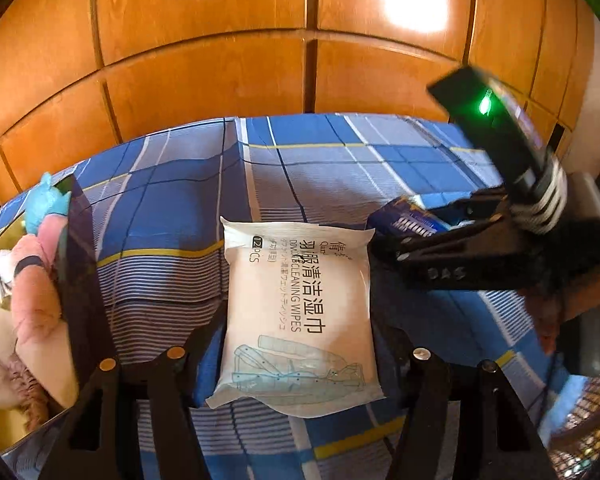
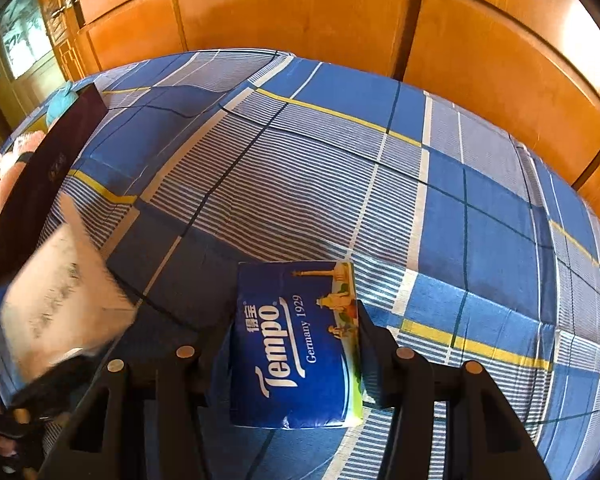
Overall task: Organize soft objects
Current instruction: 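Carry the white wipes pack into the gold tray and open the left tool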
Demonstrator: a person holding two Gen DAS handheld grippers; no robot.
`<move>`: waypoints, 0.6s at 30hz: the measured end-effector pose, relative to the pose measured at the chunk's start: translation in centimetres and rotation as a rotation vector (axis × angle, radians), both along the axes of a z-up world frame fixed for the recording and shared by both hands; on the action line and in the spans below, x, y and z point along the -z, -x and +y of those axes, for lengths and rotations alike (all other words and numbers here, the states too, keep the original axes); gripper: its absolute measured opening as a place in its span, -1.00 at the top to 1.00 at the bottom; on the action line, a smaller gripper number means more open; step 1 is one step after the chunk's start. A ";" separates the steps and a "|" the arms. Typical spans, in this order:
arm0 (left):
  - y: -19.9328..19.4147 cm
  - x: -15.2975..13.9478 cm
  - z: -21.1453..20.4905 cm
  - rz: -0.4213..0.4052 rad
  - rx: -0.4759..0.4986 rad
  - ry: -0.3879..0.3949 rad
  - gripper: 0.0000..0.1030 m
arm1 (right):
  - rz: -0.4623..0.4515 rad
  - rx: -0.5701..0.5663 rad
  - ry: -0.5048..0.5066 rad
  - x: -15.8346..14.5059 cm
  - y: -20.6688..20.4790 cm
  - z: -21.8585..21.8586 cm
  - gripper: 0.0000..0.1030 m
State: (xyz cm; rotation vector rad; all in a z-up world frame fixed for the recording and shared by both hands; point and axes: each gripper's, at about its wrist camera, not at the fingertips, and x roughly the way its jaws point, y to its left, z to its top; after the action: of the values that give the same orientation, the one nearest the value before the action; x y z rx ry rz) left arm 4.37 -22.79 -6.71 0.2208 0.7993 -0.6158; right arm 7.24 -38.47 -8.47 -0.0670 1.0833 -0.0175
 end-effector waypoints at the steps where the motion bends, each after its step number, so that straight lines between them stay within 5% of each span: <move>1: 0.1 -0.5 0.3 -0.003 -0.003 0.009 -0.23 | -0.001 0.000 0.000 0.0 0.0 0.0 -0.03; 18: 1.5 -6.8 6.3 -0.038 -0.090 0.131 -0.23 | -0.046 -0.028 0.021 0.2 0.2 0.3 -0.02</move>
State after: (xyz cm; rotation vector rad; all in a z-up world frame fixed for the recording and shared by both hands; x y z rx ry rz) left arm 2.82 -16.50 0.12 0.0757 0.7256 -0.5754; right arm 7.07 -38.21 -8.66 -0.1000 1.0365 -0.0053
